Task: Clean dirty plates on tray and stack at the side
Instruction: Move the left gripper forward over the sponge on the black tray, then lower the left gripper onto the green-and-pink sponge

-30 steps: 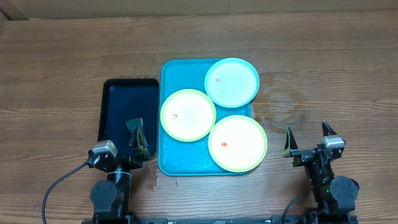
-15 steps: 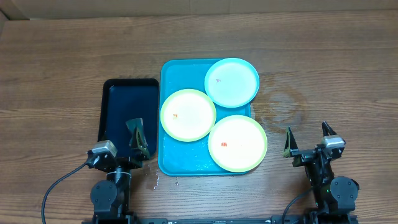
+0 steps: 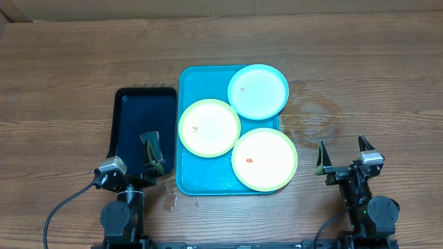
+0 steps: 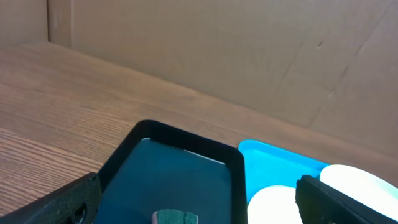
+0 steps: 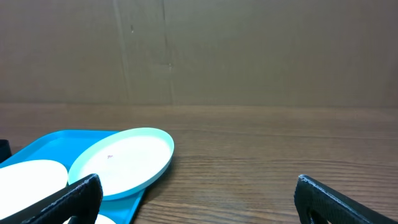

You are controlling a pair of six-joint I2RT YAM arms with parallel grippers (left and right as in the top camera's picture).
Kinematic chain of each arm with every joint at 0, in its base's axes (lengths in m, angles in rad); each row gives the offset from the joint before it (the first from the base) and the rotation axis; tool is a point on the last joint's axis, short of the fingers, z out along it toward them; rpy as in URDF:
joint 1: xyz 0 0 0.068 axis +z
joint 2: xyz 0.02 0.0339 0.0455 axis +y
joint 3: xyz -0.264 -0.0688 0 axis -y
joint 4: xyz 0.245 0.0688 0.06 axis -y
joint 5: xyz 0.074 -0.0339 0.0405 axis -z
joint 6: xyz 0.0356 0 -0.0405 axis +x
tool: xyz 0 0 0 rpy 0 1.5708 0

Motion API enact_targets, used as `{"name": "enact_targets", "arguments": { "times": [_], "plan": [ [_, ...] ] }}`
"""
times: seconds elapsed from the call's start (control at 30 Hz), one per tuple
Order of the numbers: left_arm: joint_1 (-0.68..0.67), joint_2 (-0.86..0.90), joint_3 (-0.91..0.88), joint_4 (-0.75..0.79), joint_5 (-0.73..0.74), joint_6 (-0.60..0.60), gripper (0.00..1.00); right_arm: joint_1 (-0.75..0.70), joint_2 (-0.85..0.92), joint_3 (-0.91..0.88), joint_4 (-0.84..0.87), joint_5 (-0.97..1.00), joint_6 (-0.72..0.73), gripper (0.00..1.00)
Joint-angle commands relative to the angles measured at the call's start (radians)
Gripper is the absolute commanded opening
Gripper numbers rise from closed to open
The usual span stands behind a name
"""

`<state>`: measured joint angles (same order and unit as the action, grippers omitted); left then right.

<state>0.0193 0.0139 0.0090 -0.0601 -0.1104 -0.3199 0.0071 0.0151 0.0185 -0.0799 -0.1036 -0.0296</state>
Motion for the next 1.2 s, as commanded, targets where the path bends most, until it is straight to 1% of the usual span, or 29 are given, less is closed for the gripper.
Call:
{"name": "enact_targets", "arguments": {
  "times": [0.0, 0.23, 0.47, 0.7, 0.87, 1.07, 1.17],
  "plan": [
    [-0.003, -0.005, 0.04, 0.001, -0.011, -0.026, 1.0, -0.001, -0.005, -0.011, 0.005, 0.006, -0.001, 1.0],
    [-0.003, 0.013, 0.188, -0.142, -0.003, -0.024, 1.0, -0.001, -0.005, -0.011, 0.005, 0.006, -0.001, 1.0],
    [-0.003, 0.121, 0.352, -0.24, 0.001, -0.025, 1.0, -0.001, -0.006, -0.011, 0.005, 0.006, -0.001, 1.0],
    [-0.003, 0.336, 0.579, -0.376, 0.053, -0.024, 1.0, -0.001, -0.005, -0.011, 0.005, 0.006, -0.001, 1.0],
    [-0.003, 0.541, 0.795, -0.526, 0.164, -0.024, 1.0, -0.001, -0.005, -0.011, 0.005, 0.006, -0.001, 1.0],
    [-0.003, 0.787, 1.064, -0.743, 0.301, -0.017, 1.0, -0.001, -0.006, -0.011, 0.005, 0.006, -0.001, 1.0],
    [-0.003, 0.874, 1.155, -0.797, 0.373, -0.017, 1.0, -0.001, -0.005, -0.011, 0.005, 0.006, -0.001, 1.0]
  ]
}}
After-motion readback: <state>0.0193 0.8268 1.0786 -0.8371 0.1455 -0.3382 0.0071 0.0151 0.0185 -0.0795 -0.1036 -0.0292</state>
